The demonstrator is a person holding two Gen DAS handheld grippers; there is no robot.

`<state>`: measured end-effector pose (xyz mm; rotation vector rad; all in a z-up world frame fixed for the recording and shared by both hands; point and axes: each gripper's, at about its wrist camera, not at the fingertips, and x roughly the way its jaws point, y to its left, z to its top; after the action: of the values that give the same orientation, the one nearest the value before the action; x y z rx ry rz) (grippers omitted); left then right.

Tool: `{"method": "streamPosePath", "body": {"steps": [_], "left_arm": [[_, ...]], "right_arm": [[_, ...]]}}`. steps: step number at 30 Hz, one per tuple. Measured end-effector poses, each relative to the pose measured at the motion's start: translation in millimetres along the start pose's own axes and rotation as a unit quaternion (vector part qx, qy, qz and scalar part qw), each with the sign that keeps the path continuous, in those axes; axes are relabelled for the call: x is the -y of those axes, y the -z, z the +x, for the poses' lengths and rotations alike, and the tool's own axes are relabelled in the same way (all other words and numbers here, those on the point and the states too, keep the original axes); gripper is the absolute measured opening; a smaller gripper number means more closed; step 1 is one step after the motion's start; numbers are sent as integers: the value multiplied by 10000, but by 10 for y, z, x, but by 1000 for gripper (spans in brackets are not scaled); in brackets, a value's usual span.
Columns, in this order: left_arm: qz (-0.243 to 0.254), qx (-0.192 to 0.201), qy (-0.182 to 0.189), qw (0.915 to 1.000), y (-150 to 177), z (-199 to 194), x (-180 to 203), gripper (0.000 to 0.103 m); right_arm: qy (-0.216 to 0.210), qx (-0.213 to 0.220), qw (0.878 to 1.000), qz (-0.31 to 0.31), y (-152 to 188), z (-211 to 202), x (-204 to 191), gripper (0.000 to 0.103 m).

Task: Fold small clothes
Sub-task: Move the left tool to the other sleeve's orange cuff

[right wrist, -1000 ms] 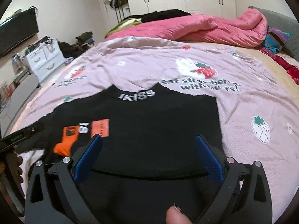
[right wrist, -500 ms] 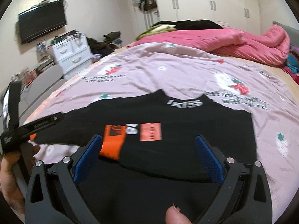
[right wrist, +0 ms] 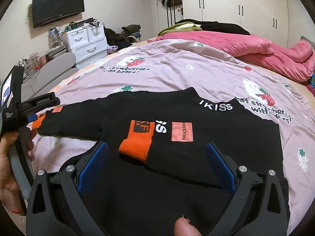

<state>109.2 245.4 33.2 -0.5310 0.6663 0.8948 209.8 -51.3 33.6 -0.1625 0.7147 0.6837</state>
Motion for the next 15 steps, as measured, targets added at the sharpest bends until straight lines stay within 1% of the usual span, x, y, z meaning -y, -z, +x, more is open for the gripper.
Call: {"method": "streamPosePath", "body": {"steps": [3,9,15], "left_arm": [[-173,-30,-144,9997,-20,33,-115,94],[-268,-93,-359,9990,-21,89,-182,94],[-739,-161,-564,9955,-25,176,-404,94]], "right_arm": [[-44,2,10000,19,1,-1,-8,99],[-119,5,9999,-12,3,-11,-60,99],[-145,10,9999,-55,4,-22,-94,99]]}}
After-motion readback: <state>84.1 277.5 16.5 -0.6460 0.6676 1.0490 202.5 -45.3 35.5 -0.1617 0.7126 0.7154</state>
